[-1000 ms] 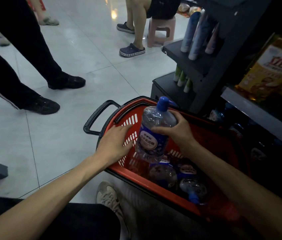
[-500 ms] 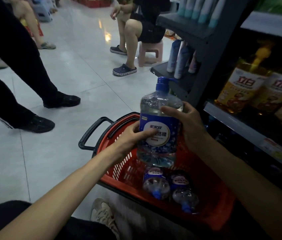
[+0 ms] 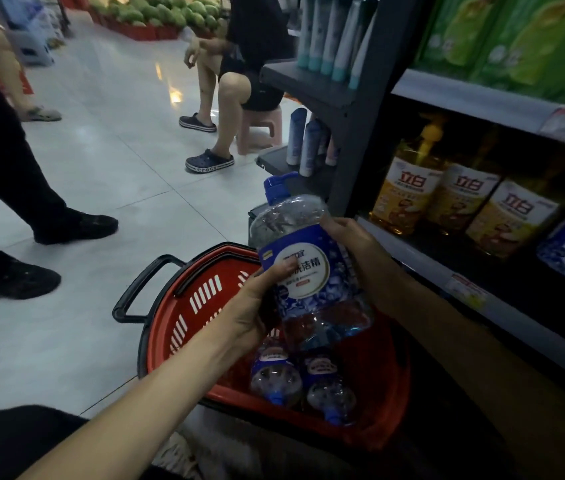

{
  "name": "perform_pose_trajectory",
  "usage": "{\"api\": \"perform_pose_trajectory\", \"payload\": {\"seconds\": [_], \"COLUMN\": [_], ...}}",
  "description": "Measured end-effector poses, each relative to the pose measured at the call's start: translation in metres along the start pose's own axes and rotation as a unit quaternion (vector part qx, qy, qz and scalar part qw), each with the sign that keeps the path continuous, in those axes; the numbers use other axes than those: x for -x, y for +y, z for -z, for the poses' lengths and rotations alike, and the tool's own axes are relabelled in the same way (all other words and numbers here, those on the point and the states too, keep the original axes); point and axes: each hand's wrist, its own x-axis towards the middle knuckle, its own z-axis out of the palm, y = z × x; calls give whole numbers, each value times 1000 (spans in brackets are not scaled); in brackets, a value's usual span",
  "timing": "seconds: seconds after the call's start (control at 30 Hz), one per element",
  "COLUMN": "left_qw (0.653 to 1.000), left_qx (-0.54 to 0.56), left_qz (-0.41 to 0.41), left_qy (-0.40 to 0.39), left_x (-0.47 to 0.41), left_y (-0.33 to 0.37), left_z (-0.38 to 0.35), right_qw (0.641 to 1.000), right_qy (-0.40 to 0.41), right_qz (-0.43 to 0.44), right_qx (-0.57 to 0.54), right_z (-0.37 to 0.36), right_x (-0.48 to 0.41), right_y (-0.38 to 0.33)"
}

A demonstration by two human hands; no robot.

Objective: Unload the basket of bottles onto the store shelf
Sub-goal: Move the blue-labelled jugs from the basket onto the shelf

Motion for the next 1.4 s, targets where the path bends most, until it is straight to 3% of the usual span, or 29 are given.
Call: {"api": "perform_pose_trajectory", "payload": {"seconds": [0.1, 0.33, 0.5, 0.73, 0.93, 1.07, 1.17, 1.3, 1.4], "left_qw": [1000, 981, 965, 938, 961, 979, 973, 956, 901], "left_qx": [5, -162, -231, -321, -237, -94, -62, -173, -351], "left_qz": [-13, -100, -107, -102, 26, 98, 122, 107, 35], "left_qy": [1, -36, -68, -79, -140, -154, -184, -211, -251], "left_x": [-4, -17, -15, -15, -18, -31, -39, -43, -45], "left_y": [4, 9, 5, -10, 1, 0, -8, -25, -50], "left_z": [-17, -53, -90, -146, -163, -172, -192, -230, -265], "right_qw": [999, 994, 998, 990, 972, 968, 962, 956, 950], "right_qy": [-6, -26, -22, 66, 58, 103, 138, 200, 237], "right_qz": [-11, 30, 60, 52, -3, 14, 27, 19, 29], "right_qx": [46, 106, 22, -112, -229, -227, -236, -213, -202], "right_z": [26, 61, 81, 100, 138, 161, 181, 214, 239], "right_x": [21, 64, 87, 108, 136, 159, 177, 204, 228], "right_y": [-1, 2, 17, 49, 85, 79, 73, 78, 84]}}
